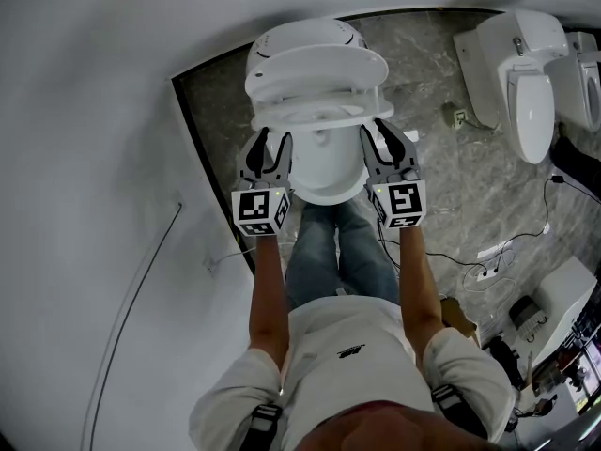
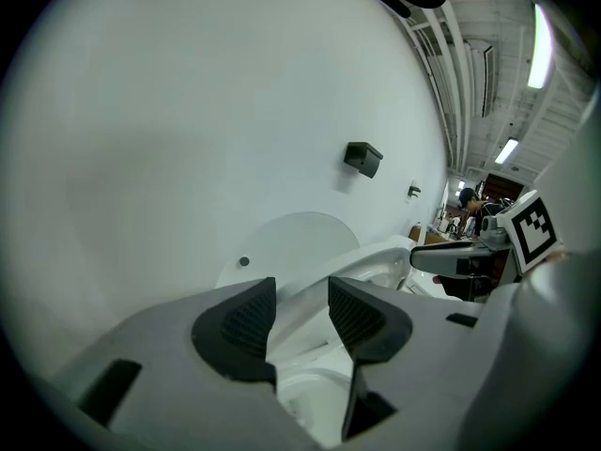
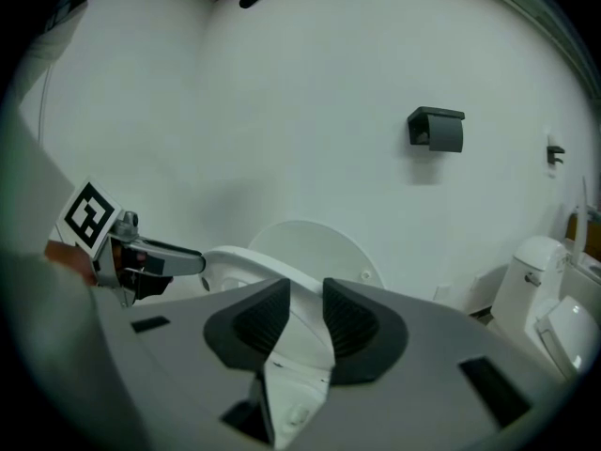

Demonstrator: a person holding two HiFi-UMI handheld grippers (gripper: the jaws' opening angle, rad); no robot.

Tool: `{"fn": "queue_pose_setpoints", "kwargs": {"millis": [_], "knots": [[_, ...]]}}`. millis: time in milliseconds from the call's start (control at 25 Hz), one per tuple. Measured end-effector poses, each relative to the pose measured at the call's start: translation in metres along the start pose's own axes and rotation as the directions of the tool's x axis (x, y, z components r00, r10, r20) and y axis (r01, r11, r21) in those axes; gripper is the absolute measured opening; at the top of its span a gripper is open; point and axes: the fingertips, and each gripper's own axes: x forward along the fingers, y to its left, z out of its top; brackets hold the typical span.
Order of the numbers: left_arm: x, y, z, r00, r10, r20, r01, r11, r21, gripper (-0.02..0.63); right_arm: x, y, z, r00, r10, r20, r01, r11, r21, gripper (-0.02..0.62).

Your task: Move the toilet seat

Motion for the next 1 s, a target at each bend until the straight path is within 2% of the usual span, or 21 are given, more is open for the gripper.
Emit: {"fn": "queue_pose_setpoints", "kwargs": {"millis": [1000], "knots": [[0.027,0.017,0.021,0.998,0.035,0.043,-0.035,0.999,-0.013,0.178,0.03,-0.019,0.018,1.0,-0.02,0.024,0.02,1.0,-0.012,0.087]]}}
